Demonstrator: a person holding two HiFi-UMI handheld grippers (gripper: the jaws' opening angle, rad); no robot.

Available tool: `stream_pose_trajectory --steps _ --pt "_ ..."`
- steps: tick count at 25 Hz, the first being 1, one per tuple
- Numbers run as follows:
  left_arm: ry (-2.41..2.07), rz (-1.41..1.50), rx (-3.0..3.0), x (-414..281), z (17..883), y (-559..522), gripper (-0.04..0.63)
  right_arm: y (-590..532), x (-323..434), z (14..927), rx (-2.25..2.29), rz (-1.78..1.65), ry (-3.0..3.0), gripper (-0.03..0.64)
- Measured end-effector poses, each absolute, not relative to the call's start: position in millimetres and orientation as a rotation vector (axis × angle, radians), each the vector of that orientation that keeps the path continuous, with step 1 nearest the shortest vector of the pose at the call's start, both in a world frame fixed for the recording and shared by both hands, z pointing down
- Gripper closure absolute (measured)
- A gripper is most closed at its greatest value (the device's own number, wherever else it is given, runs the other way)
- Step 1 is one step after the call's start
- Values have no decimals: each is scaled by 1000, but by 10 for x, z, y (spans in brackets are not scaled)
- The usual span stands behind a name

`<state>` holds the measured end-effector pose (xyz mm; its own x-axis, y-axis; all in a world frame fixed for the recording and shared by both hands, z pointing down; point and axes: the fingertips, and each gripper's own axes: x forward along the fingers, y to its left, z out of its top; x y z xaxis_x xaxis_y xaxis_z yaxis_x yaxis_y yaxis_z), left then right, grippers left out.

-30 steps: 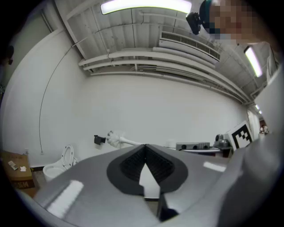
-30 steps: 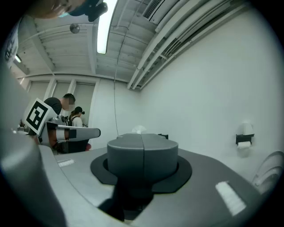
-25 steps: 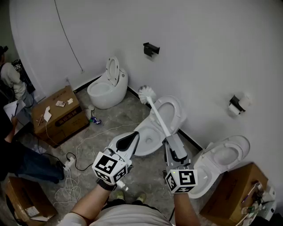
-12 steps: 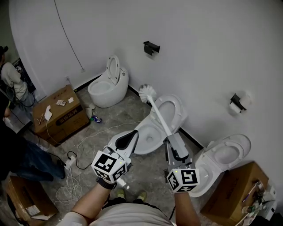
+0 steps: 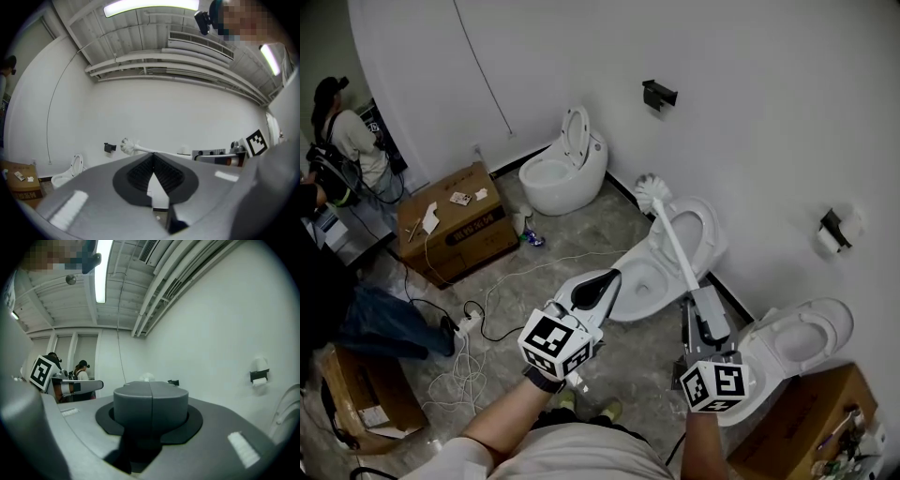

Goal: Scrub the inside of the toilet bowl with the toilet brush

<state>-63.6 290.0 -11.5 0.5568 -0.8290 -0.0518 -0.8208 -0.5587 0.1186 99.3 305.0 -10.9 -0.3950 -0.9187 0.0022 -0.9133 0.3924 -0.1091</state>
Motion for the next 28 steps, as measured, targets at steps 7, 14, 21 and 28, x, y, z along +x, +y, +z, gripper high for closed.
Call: stream_pose_trajectory --steps 7,14,21,28 --pt "-1476 -139 2675 -598 -102 2877 590 2985 1061 -76 -1662 -161 2597 459" --pt "-1584 -169 2663 -839 -165 2948 590 3011 1068 12 -1617 -186 2609 459" --pt "-1626 -153 2623 -717 15 2868 589 2984 1358 178 -1629 -227 2612 459" --pt "-1626 -148 2623 -654 107 2710 589 2866 1459 330 -1653 -266 2615 459"
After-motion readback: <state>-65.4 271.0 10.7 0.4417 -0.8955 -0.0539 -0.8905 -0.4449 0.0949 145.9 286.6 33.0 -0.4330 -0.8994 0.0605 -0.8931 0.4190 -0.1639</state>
